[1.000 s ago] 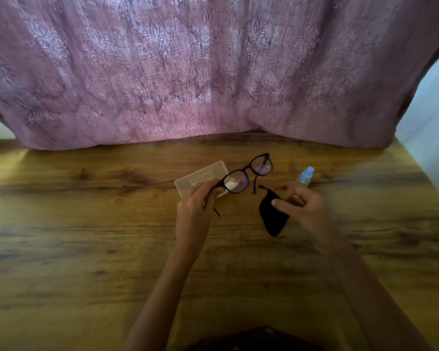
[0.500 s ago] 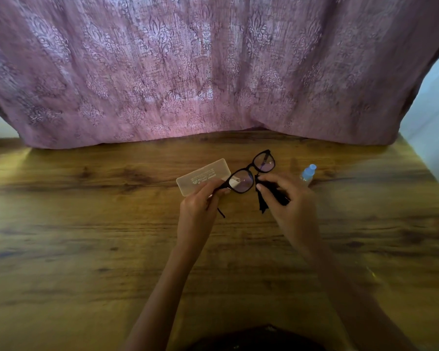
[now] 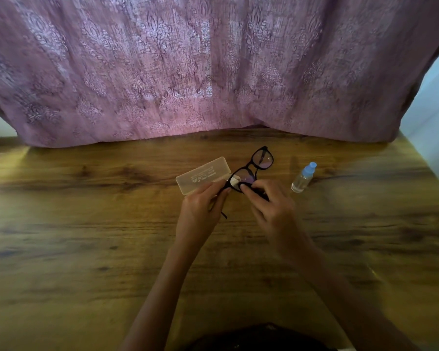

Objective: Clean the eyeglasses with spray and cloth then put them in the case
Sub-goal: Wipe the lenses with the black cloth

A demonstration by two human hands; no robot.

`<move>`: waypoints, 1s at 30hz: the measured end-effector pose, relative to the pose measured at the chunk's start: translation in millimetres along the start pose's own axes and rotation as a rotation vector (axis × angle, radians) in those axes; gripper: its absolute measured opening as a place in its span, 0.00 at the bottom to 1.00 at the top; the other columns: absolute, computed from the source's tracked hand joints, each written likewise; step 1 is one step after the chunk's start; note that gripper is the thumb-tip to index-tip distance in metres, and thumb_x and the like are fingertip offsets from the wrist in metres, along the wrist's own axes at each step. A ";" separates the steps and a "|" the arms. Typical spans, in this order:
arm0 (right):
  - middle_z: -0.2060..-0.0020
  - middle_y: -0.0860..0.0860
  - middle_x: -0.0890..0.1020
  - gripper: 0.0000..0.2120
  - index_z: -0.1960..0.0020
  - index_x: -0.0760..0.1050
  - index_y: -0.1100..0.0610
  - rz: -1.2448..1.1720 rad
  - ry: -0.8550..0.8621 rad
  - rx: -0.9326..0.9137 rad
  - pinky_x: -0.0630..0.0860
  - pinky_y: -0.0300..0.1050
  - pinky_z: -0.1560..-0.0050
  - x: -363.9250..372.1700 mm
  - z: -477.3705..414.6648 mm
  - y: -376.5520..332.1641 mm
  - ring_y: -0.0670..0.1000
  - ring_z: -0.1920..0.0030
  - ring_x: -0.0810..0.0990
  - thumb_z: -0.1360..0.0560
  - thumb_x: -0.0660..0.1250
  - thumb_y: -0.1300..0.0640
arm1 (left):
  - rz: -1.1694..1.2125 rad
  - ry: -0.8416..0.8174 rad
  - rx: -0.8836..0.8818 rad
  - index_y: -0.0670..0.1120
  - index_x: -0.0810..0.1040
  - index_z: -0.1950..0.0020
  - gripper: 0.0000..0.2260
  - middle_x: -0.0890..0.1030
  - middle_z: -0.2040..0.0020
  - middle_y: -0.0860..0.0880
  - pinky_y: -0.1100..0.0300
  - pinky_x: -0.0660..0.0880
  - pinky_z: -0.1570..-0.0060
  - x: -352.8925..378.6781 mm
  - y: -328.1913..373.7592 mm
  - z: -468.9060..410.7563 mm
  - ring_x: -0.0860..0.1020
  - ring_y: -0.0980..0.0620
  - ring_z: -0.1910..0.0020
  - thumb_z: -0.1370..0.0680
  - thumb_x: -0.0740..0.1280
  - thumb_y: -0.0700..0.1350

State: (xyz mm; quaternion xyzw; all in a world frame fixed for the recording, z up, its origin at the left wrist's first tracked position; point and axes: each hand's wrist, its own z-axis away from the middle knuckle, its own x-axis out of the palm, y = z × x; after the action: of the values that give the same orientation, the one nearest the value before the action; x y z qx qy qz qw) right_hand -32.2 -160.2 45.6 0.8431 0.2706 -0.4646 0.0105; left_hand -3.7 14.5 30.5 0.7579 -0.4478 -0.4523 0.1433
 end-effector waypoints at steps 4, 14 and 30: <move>0.51 0.61 0.79 0.17 0.39 0.77 0.67 -0.023 0.020 0.114 0.75 0.40 0.48 1.8 -5.3 8.3 0.57 0.50 0.79 0.27 0.65 0.68 | -0.018 0.014 0.019 0.41 0.81 0.42 0.12 0.84 0.49 0.47 0.59 0.82 0.57 0.9 1.5 1.3 0.82 0.55 0.53 0.21 0.64 0.45; 0.51 0.60 0.79 0.14 0.41 0.79 0.67 0.004 0.040 0.004 0.73 0.38 0.44 8.3 -6.5 -5.1 0.54 0.48 0.75 0.24 0.62 0.65 | -0.030 -0.002 0.022 0.42 0.81 0.41 0.12 0.84 0.48 0.47 0.64 0.80 0.55 1.8 2.1 -3.8 0.82 0.56 0.52 0.22 0.66 0.43; 0.50 0.62 0.79 0.17 0.39 0.77 0.67 -0.015 -0.027 0.013 0.79 0.44 0.48 5.0 -13.1 2.8 0.59 0.49 0.79 0.26 0.62 0.66 | -0.013 -0.008 0.019 0.41 0.81 0.42 0.11 0.84 0.50 0.46 0.58 0.82 0.59 2.8 -0.9 -8.3 0.80 0.58 0.55 0.22 0.66 0.43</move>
State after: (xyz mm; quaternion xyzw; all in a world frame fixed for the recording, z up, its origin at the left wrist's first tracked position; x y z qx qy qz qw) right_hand -18.6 -156.8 48.4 0.8349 0.2735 -0.4776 0.0051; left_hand 4.1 11.2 33.0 0.7602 -0.4479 -0.4520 0.1312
